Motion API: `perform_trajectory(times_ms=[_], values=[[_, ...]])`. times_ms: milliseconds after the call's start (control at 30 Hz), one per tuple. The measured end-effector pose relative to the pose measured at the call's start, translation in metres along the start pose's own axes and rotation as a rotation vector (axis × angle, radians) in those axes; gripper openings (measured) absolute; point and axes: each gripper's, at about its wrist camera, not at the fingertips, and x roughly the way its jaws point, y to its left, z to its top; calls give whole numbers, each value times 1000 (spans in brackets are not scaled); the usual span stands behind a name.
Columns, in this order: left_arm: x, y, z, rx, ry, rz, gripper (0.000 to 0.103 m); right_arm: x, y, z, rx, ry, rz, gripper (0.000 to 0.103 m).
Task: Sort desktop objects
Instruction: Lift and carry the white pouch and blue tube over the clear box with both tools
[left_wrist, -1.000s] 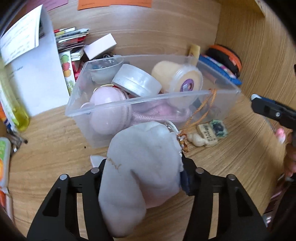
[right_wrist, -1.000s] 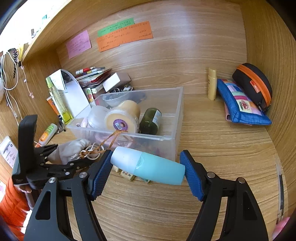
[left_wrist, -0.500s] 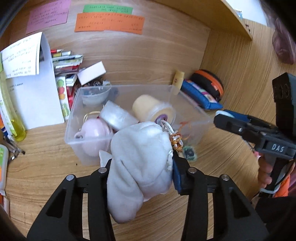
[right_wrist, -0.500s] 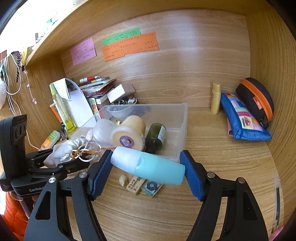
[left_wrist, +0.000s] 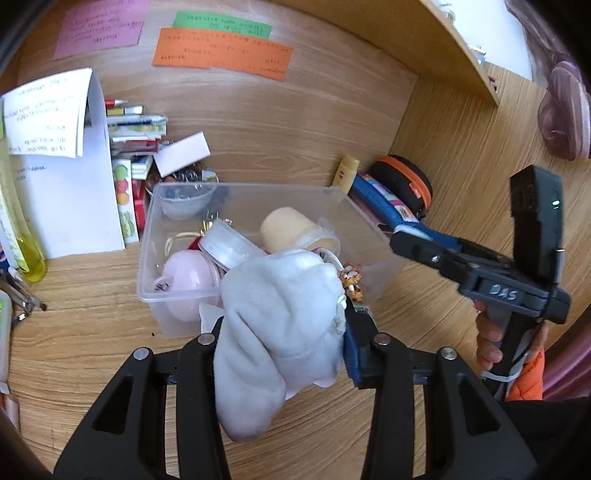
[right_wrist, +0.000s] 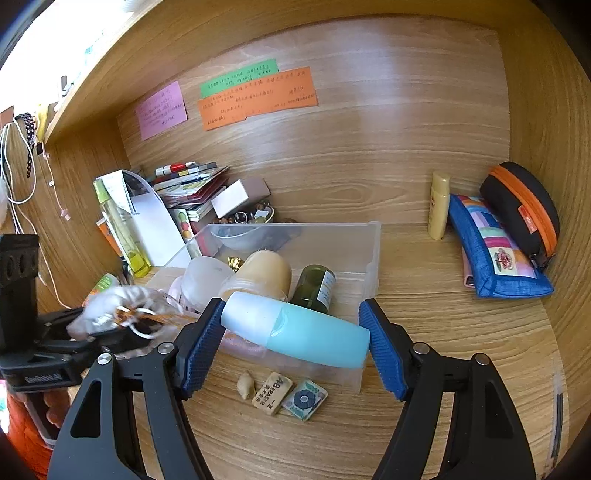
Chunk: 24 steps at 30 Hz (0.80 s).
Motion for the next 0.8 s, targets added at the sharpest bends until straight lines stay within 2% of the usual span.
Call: perform_trajectory(times_ms=[300,633,800], values=[[-18,-3,17,24,-52,7,42,7,-1,7,0,0,6,70],[18,7,50,75,-36,52,42,20,-5,18,1,10,-20,70],[37,13,65,80,-20,44,42,31,-9,29,1,26,-21,70]])
